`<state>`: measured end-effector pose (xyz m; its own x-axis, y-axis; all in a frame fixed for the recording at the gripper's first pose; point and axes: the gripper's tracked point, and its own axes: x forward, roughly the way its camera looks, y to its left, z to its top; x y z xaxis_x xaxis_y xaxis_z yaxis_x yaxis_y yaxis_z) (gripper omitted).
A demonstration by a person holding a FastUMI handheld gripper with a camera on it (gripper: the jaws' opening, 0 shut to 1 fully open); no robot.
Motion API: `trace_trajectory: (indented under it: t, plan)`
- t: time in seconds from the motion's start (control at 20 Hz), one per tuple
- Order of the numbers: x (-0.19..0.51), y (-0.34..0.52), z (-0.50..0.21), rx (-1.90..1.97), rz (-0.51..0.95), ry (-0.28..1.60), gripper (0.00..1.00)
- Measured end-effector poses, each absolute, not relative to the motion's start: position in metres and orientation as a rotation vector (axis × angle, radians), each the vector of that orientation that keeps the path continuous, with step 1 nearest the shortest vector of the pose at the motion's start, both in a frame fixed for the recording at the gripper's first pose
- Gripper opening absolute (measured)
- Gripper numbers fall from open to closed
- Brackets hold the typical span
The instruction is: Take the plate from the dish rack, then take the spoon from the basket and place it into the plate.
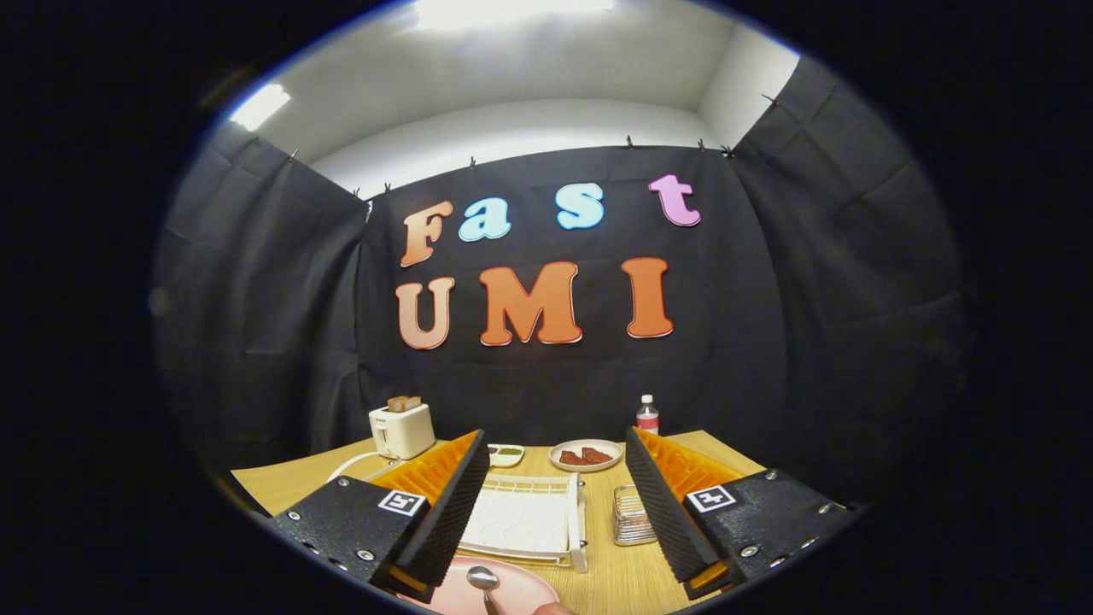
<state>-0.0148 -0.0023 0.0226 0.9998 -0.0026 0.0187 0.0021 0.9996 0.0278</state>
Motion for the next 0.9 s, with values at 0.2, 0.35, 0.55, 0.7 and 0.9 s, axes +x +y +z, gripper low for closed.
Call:
trace_trajectory:
  t: [0.2, 0.35, 0.55, 0.7, 0.9]
  plan:
    - [-0.015, -0.004, 0.023, 0.017, -0.016, -0.036, 0.95]
    - [-0.012, -0.004, 0.021, 0.000, -0.032, -0.032, 0.95]
    - [-0.011, -0.004, 0.028, -0.030, -0.047, -0.071, 0.95]
    - [-0.012, 0.001, 0.030, -0.035, -0.040, -0.082, 0.95]
    - [-0.011, -0.001, 0.033, -0.015, -0.047, -0.082, 0.95]
